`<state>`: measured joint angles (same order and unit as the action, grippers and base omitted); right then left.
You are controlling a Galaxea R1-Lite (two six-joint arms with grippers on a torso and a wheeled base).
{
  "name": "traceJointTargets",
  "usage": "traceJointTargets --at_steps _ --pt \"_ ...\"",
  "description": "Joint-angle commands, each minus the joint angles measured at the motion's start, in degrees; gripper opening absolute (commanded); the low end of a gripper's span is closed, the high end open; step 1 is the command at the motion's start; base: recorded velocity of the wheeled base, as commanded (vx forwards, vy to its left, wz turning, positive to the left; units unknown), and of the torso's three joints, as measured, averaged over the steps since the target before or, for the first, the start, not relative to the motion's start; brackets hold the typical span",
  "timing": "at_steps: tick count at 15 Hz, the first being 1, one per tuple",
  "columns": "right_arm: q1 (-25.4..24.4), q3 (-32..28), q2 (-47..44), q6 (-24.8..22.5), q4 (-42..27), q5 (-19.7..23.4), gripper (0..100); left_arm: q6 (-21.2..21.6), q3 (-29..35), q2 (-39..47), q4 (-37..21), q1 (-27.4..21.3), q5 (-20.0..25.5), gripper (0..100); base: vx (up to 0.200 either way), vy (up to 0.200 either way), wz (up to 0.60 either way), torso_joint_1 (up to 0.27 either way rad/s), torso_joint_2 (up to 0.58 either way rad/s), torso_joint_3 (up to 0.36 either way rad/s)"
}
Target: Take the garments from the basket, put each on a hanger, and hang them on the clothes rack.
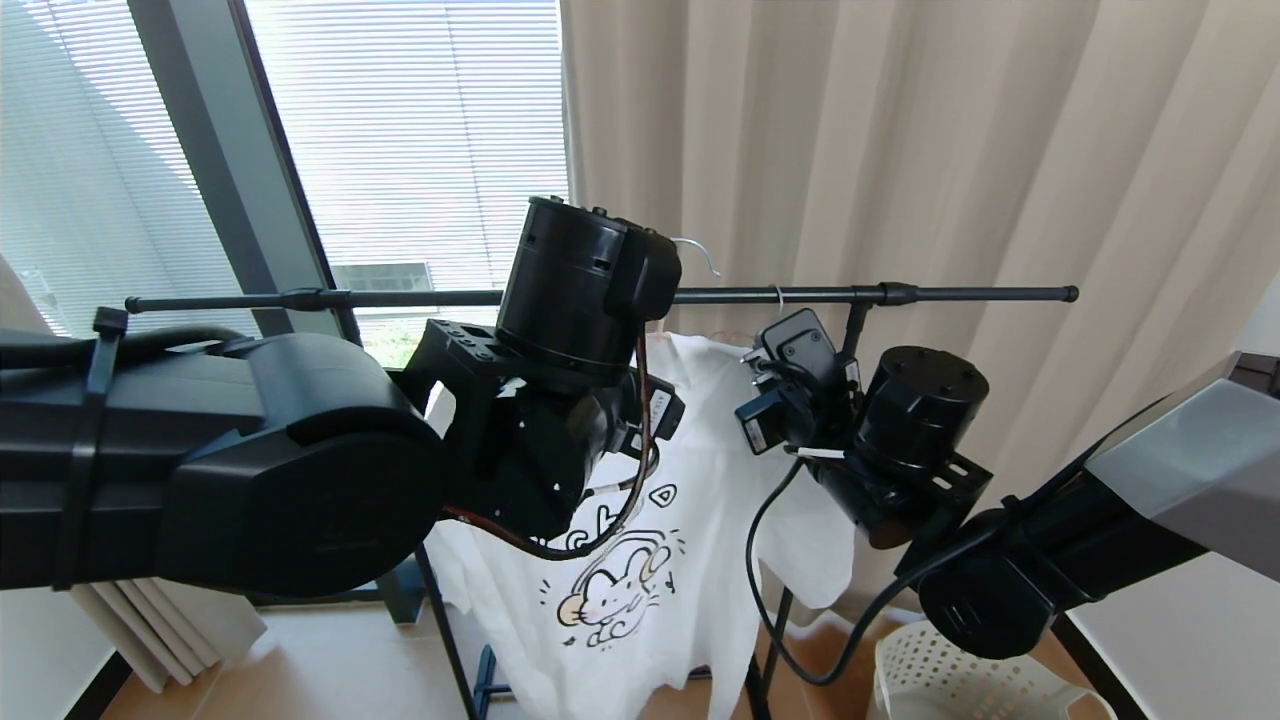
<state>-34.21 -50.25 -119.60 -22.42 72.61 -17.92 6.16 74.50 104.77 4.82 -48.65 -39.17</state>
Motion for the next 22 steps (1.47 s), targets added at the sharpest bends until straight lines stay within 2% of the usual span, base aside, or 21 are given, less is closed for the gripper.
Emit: traceJointTargets --at_steps 1,8,12,13,15,17,19,22 --pt "0.1 0.0 0.2 -0.1 0.1 0.0 0 0.0 -0.3 -0.9 0.0 -0.1 0.0 100 0.0 0.0 0.0 0.0 0.0 0.0" --pt "0.6 0.0 0.2 -0.1 0.1 0.2 0 0.0 -2.9 -4.7 0.0 0.8 0.0 100 0.0 0.0 0.0 0.0 0.0 0.0" --pt "1.1 0.3 0.9 0.0 0.1 0.5 0 -0.4 -6.6 -7.6 0.1 3.5 0.0 100 0.0 0.0 0.0 0.0 0.0 0.0" --pt "1.0 0.4 1.2 0.0 0.1 0.5 0 -1.6 -8.1 -7.9 0.1 5.3 0.0 100 0.0 0.0 0.0 0.0 0.0 0.0" --pt "1.0 0.5 1.3 0.0 0.1 0.5 0 -4.9 -8.8 -7.6 -0.2 8.2 0.0 100 0.0 0.0 0.0 0.0 0.0 0.0" --pt "1.1 0.5 1.5 0.0 0.1 0.5 0 -9.5 -8.4 -7.5 -3.5 9.9 0.0 100 0.0 0.0 0.0 0.0 0.0 0.0" --pt "1.0 0.5 1.7 0.0 0.1 0.5 0 -20.2 -5.7 -6.0 -9.4 10.2 0.0 100 0.0 0.0 0.0 0.0 0.0 0.0" --pt "1.0 0.5 1.6 0.0 0.1 0.5 0 -32.7 -2.3 -3.5 -12.4 10.2 0.0 100 0.0 0.0 0.0 0.0 0.0 0.0"
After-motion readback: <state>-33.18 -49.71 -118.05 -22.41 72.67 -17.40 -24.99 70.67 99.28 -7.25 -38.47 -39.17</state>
